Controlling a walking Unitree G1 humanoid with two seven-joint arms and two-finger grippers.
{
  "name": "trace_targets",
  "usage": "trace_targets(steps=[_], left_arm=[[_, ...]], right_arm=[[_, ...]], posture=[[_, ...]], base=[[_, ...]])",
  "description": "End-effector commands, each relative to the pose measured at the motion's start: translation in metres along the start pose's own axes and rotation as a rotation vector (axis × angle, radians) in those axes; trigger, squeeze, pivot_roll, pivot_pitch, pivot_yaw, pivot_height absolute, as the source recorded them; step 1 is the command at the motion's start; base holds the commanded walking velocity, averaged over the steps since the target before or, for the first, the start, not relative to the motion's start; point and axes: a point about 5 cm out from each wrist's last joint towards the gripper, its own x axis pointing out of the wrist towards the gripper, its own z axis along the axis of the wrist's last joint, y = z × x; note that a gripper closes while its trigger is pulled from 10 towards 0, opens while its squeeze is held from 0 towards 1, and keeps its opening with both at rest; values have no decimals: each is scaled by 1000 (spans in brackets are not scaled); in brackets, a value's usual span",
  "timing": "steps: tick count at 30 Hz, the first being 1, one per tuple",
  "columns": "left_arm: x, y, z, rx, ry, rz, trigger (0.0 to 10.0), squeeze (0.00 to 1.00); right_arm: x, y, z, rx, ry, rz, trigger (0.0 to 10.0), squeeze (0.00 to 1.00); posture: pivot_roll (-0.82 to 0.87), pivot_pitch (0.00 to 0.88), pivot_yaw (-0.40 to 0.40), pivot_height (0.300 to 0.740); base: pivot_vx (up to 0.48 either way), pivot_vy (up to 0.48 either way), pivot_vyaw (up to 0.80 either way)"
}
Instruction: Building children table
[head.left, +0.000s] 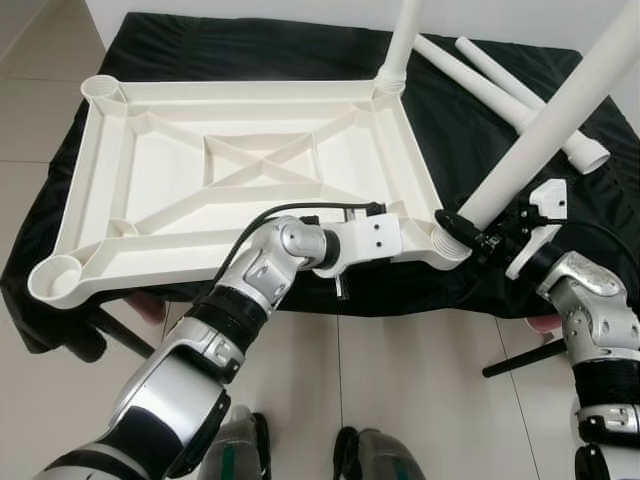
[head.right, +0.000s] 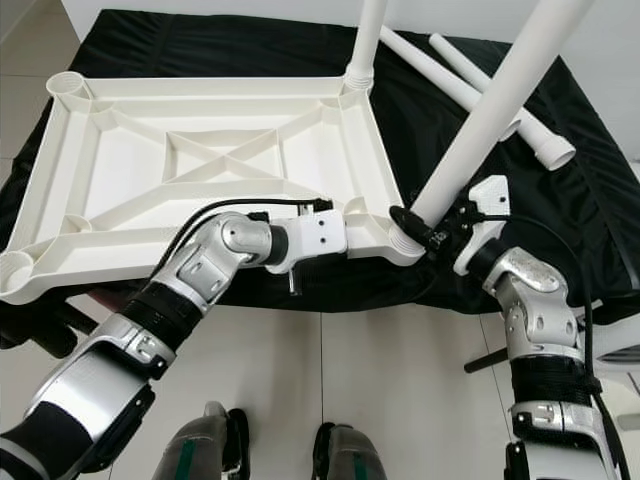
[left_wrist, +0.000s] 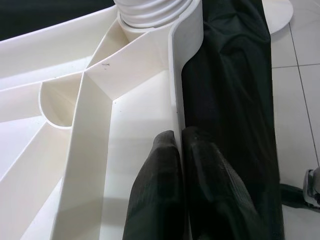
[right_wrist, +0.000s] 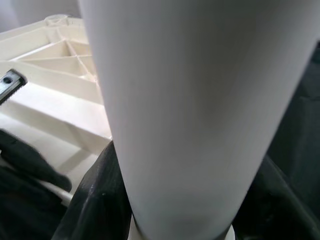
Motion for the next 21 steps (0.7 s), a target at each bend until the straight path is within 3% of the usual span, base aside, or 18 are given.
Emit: trace_targets(steps=[1, 12, 14, 15, 17, 21], left_arm=[[-1, 10, 9, 29, -28, 115, 10000, 0], [-2, 10, 9, 27, -28, 115, 10000, 0], [-2, 9, 9, 28, -27, 113, 10000, 0], [-2, 9, 9, 28, -27, 113, 10000, 0], [-2, 9, 9, 29, -28, 112, 10000, 0], [-1, 8, 9, 29, -28, 111, 10000, 0]], right_arm=[[2, 12, 0, 37, -39, -7, 0, 0], [13, 44, 0, 94, -103, -196, 0, 0], [18, 53, 4, 138, -144, -332, 0, 0], [18, 53, 4, 138, -144, -332, 0, 0], [21, 57, 3, 168, -135, -489, 0, 0], [26, 63, 3, 169, -120, -600, 0, 0]], posture=[[-19, 139, -57, 740], [-19, 142, -58, 740], [-17, 140, -58, 740], [-17, 140, -58, 740], [-14, 137, -60, 740], [-11, 133, -61, 740]], base=[[0, 0, 0], [0, 0, 0], [0, 0, 0], [0, 0, 0], [0, 0, 0], [0, 0, 0]])
